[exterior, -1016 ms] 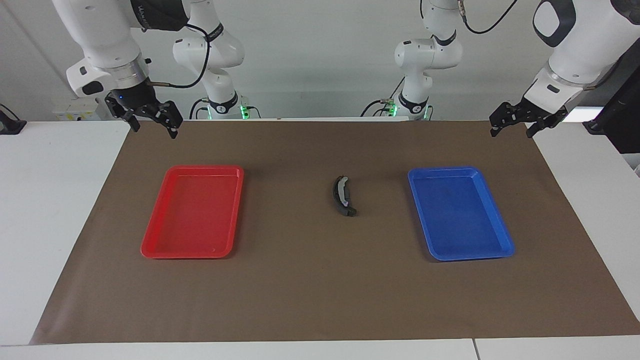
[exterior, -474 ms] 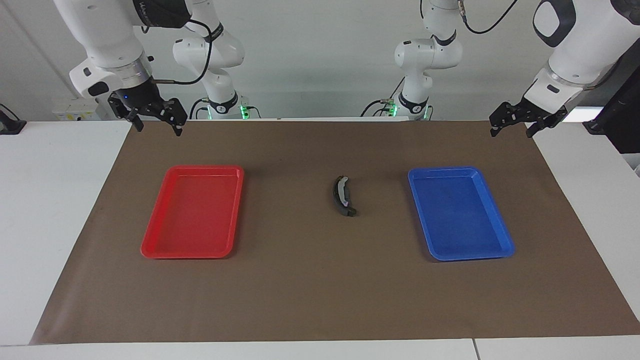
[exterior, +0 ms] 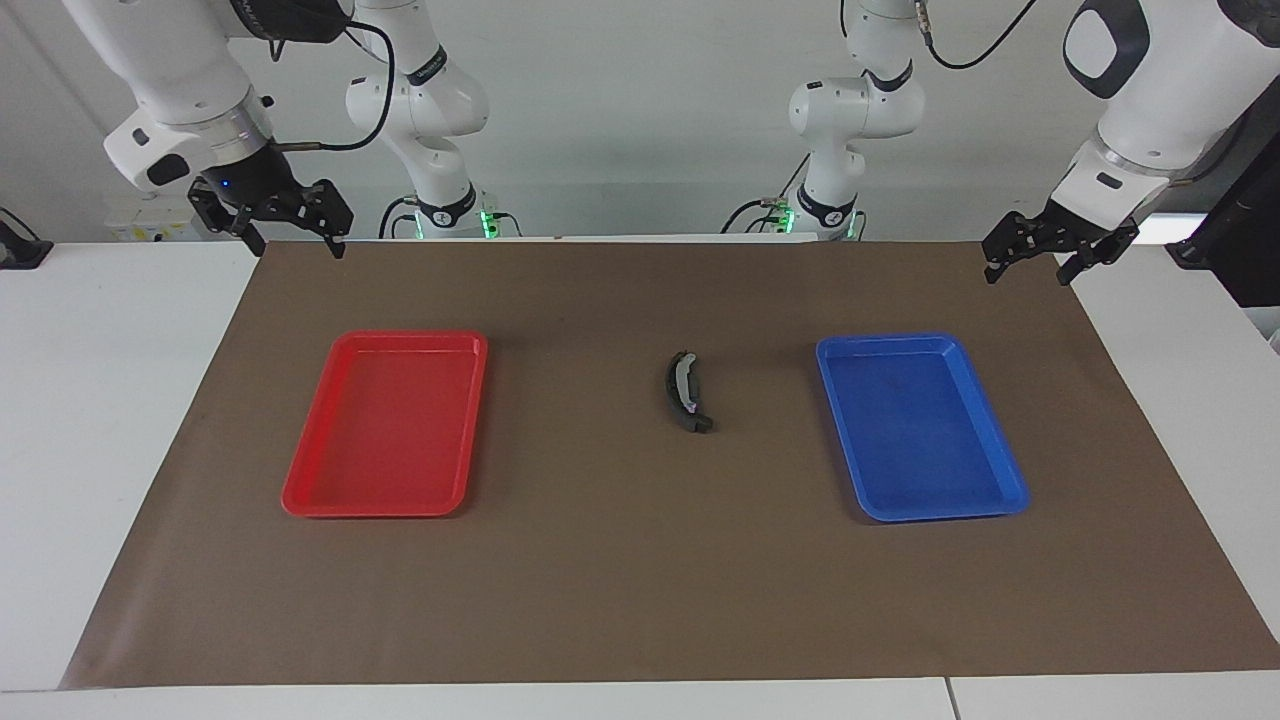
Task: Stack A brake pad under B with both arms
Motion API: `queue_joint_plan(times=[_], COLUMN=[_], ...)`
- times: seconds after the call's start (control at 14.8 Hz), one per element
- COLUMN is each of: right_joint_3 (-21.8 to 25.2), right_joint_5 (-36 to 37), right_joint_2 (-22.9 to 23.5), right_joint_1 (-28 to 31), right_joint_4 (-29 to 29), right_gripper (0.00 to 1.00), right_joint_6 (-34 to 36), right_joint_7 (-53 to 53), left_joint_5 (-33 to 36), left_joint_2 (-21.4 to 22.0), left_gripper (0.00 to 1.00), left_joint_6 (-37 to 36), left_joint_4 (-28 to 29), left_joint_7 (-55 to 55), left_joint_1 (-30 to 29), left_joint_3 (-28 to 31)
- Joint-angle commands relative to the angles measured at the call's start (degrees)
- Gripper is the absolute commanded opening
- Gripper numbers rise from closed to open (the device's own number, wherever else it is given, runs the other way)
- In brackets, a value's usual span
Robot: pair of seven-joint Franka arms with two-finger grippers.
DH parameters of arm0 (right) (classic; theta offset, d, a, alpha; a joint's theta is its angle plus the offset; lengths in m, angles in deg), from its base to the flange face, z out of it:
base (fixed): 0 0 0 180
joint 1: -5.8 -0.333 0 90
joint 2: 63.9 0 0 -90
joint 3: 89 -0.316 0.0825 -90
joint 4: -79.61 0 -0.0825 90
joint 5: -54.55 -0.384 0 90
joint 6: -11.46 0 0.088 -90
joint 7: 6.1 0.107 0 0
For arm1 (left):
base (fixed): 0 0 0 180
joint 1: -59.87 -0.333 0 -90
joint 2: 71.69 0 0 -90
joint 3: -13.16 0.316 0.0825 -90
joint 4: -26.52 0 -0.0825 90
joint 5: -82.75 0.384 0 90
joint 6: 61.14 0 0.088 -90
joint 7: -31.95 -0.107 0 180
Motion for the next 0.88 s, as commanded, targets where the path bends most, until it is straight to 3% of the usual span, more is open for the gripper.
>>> queue_joint_plan(times=[0.0,0.61,0.81], right_joint_3=[-0.4,-0.8,-0.9], right_joint_5=[-0.4,-0.6,-0.8], right_joint_2=[0.7,0.6,0.6], right_joint_1=[0.3,0.2,0.1], right_joint_4=[1.3,0.7,0.7], right_gripper=[1.00,1.00,1.00], right_joint_6=[0.1,-1.3,-0.8], right_joint_7=[-0.9,2.5,2.4], left_joint_5=[-1.5,-0.9,-0.5], left_joint_2=[1.3,0.7,0.2], left_gripper=[0.99,0.99,0.99], left_joint_6=[2.6,2.2,-0.9], left_joint_4=[2.1,0.9,-1.0], left_joint_7=[-1.2,-1.0,-0.7], left_joint_1=[-0.6,-0.2,-0.2], left_joint_3=[-0.4,-0.3,-0.4])
